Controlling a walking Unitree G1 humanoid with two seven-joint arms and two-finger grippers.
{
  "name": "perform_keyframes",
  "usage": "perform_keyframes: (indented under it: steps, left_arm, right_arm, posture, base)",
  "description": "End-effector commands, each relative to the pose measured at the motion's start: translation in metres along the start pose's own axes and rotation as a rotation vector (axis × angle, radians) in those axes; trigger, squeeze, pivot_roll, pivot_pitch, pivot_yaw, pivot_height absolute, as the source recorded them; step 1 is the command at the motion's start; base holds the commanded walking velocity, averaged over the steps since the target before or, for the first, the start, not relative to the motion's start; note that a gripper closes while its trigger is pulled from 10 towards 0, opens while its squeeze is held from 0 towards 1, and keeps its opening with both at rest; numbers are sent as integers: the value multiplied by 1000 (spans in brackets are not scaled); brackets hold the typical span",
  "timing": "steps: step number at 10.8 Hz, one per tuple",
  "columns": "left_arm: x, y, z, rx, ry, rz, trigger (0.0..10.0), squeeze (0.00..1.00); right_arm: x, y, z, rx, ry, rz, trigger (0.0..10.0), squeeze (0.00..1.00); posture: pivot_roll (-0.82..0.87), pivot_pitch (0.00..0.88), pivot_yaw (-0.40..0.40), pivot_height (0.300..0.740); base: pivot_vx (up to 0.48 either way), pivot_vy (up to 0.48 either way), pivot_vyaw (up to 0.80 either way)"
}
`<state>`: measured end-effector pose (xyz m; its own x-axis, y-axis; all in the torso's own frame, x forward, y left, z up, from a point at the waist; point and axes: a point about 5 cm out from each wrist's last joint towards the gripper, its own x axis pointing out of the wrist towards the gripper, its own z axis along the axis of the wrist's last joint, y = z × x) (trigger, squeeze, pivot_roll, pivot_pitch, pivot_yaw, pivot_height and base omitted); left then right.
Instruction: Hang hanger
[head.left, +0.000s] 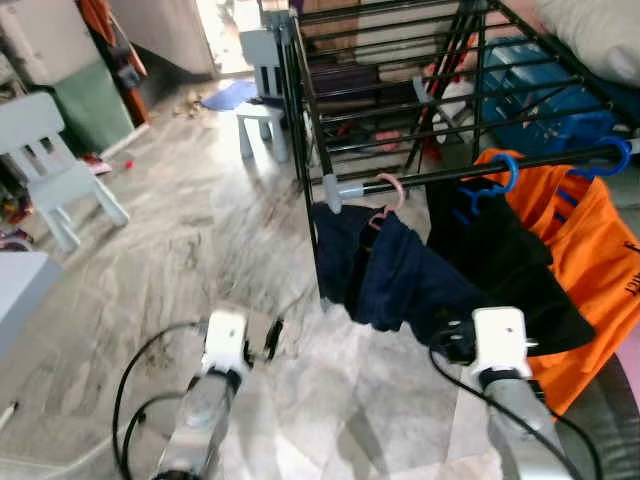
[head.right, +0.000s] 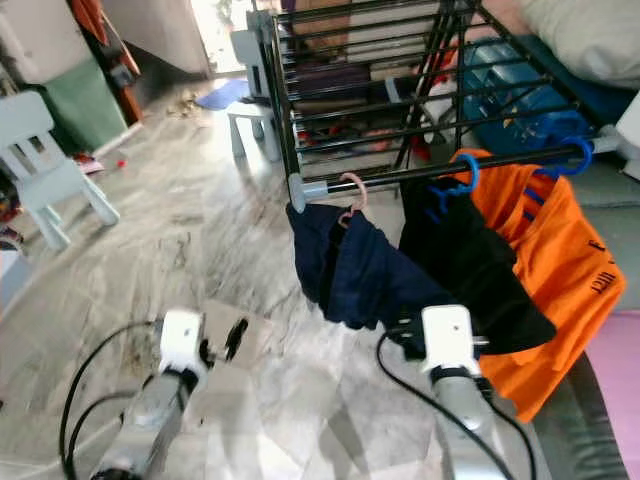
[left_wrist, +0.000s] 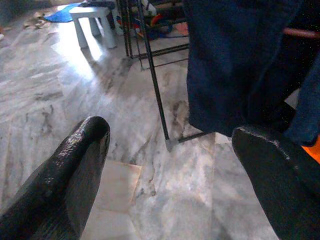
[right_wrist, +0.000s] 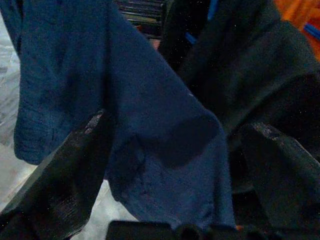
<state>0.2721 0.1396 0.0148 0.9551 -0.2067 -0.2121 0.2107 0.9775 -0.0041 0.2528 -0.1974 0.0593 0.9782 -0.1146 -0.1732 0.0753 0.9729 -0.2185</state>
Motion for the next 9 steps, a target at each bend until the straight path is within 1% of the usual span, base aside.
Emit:
perform_keyframes:
  steps: [1,4,6,7,9]
  left_arm:
    - [-4,6,-7,6,27,22,10000,0]
    - [-1,0,-1,-10,-3,21,10000,0]
    - [-1,-1,-1,-11,-4,19,10000,0]
    - [1,-2,1,-10,-8,16,10000,0]
    - [3,-3,3,-3,-12,6,10000,0]
  right_arm:
    - [2,5,5,11,-18,14,10000,0]
    - [9,6,9,-13,-28,33,10000,0]
    - [10,5,11,-21,-39,29,10000,0]
    - [9,5,15,-42,-61,30,10000,0]
    - [11,6,15,-38,-62,26,10000,0]
  posture:
    - [-147,0,110,740]
    - [-144,0,93,740]
    - [-148,0,96,740]
    - [-151,0,104,740]
    - [-151,0,111,740]
  base:
    - [0,0,563]
    - [0,0,0]
    - [0,0,0]
    - [0,-311,0]
    - [0,-392,0]
